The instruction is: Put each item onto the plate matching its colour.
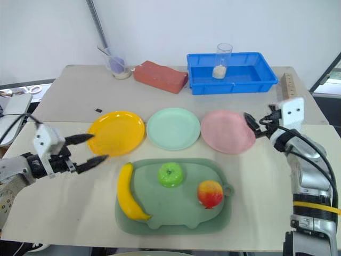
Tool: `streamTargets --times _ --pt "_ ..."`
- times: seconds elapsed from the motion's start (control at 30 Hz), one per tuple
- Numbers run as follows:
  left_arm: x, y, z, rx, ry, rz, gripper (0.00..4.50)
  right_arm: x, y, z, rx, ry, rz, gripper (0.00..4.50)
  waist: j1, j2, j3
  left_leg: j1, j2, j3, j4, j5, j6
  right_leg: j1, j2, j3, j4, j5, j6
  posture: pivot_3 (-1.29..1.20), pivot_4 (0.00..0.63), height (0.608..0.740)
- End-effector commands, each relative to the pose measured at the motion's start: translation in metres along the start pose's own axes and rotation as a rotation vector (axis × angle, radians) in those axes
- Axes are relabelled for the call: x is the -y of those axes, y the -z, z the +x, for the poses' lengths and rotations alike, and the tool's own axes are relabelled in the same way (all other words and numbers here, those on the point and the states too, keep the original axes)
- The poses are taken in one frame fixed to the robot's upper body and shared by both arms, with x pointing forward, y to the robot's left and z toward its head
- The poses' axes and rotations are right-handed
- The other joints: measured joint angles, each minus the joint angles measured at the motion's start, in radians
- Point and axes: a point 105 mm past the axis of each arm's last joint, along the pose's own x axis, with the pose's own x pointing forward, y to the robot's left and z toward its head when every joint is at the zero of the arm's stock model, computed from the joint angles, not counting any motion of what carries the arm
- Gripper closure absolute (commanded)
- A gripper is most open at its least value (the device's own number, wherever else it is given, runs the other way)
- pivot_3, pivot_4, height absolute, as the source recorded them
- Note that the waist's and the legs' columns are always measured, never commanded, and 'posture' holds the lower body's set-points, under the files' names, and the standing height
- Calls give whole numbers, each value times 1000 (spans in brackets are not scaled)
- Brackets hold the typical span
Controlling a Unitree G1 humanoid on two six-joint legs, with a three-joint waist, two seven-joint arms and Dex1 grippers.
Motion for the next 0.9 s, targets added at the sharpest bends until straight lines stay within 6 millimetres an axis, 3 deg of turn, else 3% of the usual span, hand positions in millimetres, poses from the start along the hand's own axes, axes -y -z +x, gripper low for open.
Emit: streamTargets --times 0.03,0.17,0.33,0.43,0.6,0.77,0.9 --pt "19 -9 5 -3 163 -33 41 -42 -40 2 64 -286 -21 0 0 0 1 0 0 0 0 0 1 0 0 0 -1 0 0 0 150 740" --pt "19 -2 12 -30 85 -234 41 -68 -55 0 74 -400 -13 0 1 -1 2 -1 1 0 0 -1 2 -2 1 -1 -1 0 0 0 150 740" --pt "44 3 16 -81 7 -441 41 -91 -60 -8 93 -434 12 0 3 -4 3 -3 1 -2 2 -1 2 -7 1 -2 -1 0 0 0 150 740" --pt "46 12 18 -122 -75 -514 41 -116 -66 -20 89 -546 -52 0 9 -5 4 -4 1 -2 2 -1 2 -7 1 -2 -1 0 0 0 150 740" --pt "40 26 24 -194 -199 -587 41 -148 -91 -38 96 -756 -45 0 10 -6 6 -3 1 -3 3 -1 2 -7 1 -2 0 0 0 0 150 740" --pt "46 29 40 -226 -208 -634 41 -166 -116 -40 127 -882 -28 0 14 -7 6 -4 0 -4 3 -1 2 -7 1 -2 -1 1 0 0 150 740" --pt "52 33 50 -259 -217 -638 41 -179 -126 -45 134 -968 -21 0 19 -7 5 -4 0 -4 3 -1 2 -7 1 -2 -3 1 0 0 150 740"
